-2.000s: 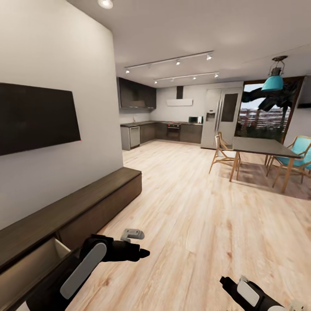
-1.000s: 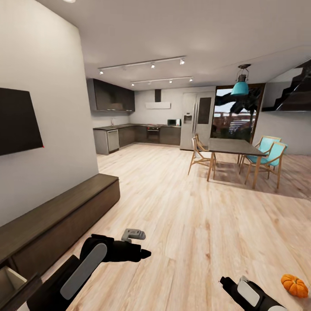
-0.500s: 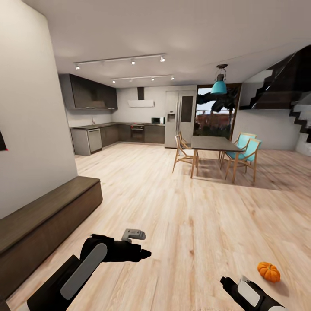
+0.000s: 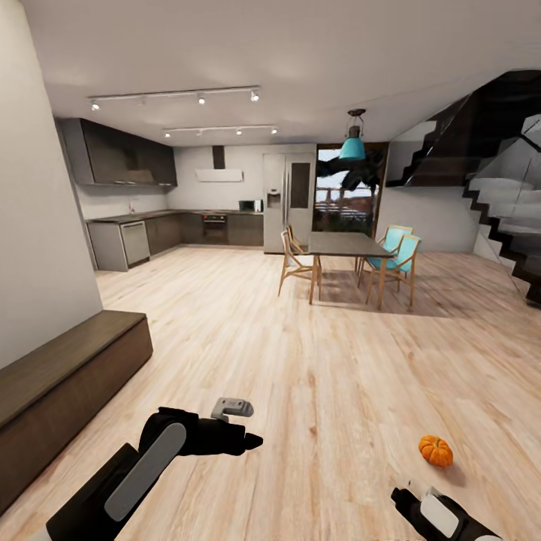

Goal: Place each of the two pumpkins and all three candles from the living room inside a cabinet in the living room (use any cabinet), then make sure every cabinet is closed, and position the cauldron so it is next to a table in the living room.

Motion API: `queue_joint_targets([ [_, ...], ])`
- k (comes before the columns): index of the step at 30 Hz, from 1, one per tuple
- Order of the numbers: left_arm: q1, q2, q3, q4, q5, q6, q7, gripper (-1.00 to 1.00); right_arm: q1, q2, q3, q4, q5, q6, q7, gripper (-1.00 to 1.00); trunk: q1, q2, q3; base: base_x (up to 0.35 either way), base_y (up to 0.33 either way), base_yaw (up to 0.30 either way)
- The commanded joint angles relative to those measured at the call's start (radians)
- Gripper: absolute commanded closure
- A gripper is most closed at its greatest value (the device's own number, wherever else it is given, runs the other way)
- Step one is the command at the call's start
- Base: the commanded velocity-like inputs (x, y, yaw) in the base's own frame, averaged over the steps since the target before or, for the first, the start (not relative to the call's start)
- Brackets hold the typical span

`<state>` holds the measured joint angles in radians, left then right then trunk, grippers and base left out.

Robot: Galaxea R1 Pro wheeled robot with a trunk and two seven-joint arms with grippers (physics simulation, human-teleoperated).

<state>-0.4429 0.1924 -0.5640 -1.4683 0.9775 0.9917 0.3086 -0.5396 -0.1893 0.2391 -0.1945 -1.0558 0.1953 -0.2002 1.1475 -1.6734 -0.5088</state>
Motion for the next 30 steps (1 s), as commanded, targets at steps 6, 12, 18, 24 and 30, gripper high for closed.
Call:
queue_joint_targets([
  [6,-0.001,0.001,-0.002,-0.001,0.01,0.001,0.01,-1.0,0.0,-0.004,0.007,0.004,-0.007,0.001,-0.009,-1.0,0.0,-0.001,-0.009,0.179,-0.015,-0.193],
  [12,-0.001,0.001,-0.003,0.0,0.01,0.001,0.01,-1.0,0.0,-0.005,0.007,0.008,-0.006,-0.004,-0.011,-1.0,0.0,-0.001,-0.017,0.225,-0.167,-0.189],
  [18,-0.001,0.001,-0.002,0.0,0.01,0.001,0.01,-1.0,0.0,-0.005,0.014,0.008,-0.001,-0.053,-0.009,-1.0,0.0,-0.001,-0.023,0.23,-0.221,-0.132],
  [24,-0.001,0.002,-0.001,0.0,0.01,0.001,0.01,-1.0,-0.001,-0.004,0.013,0.007,-0.003,-0.061,-0.013,-1.0,0.0,-0.001,-0.024,0.23,-0.219,-0.014],
  [30,-0.001,0.002,-0.001,0.0,0.01,0.001,0.01,-1.0,0.0,-0.001,0.013,0.007,-0.004,-0.06,-0.016,-1.0,0.0,-0.001,-0.024,0.225,-0.123,-0.003],
])
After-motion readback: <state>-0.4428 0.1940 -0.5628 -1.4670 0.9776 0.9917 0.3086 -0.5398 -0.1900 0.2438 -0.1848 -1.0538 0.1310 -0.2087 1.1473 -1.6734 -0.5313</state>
